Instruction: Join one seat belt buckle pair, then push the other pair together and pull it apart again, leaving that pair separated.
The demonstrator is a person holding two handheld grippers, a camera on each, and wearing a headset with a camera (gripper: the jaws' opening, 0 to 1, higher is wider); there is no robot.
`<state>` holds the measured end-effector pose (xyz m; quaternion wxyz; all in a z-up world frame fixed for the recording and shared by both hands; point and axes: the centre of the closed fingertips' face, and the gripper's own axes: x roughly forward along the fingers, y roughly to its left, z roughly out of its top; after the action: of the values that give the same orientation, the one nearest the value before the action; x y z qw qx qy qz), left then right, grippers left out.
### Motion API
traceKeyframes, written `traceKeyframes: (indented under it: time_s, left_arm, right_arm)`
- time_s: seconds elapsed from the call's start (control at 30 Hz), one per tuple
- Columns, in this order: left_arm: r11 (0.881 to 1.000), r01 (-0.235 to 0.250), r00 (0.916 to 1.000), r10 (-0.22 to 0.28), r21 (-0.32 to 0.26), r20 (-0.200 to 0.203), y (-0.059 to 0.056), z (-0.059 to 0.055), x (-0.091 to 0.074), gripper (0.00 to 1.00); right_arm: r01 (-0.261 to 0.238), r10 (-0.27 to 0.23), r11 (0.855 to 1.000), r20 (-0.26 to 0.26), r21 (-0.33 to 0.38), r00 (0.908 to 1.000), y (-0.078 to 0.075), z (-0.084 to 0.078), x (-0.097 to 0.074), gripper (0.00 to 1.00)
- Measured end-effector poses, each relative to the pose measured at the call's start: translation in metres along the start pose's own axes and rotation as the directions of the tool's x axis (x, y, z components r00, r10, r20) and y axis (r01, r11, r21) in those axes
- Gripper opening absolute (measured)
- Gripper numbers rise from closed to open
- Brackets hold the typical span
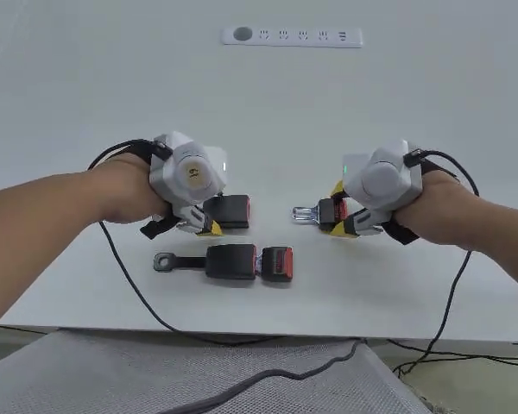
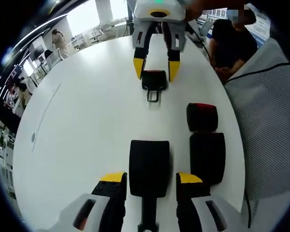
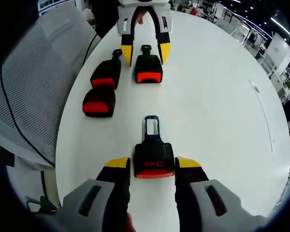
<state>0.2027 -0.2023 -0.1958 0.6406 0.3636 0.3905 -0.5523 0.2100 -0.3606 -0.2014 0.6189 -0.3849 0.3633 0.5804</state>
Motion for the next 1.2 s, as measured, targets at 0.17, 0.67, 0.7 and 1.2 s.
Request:
traceKeyframes:
  time_s: [0.17,0.67,0.7,1.2]
  left_arm:
    - [1.000,0.018,0.9998,-0.018,-0.006,-0.011,0.002,-0.007,0.006,0.40]
    - [1.000,0.028,0.9992,-0.028,-0.005,-0.029,0.005,-0.009,0.011,0.36]
    - [1.000,0.029,0.9991,-0.029,-0.003,-0.031,0.005,-0.009,0.011,0.36]
    - [0.998,0.011,0.9996,-0.013,-0.069,-0.027,0.007,-0.012,0.012,0.35]
  right_arm:
    - [-0.012,0.012,1.000,0.003,0.002,0.9999,-0.001,-0.001,0.003,0.32]
    - [-0.031,0.031,0.999,0.005,-0.012,0.9995,-0.002,0.000,0.009,0.33]
    - [-0.031,0.031,0.999,0.004,-0.012,0.9995,-0.002,0.000,0.009,0.33]
    - [-0.040,0.040,0.999,0.006,0.012,0.9992,-0.001,-0.001,0.011,0.33]
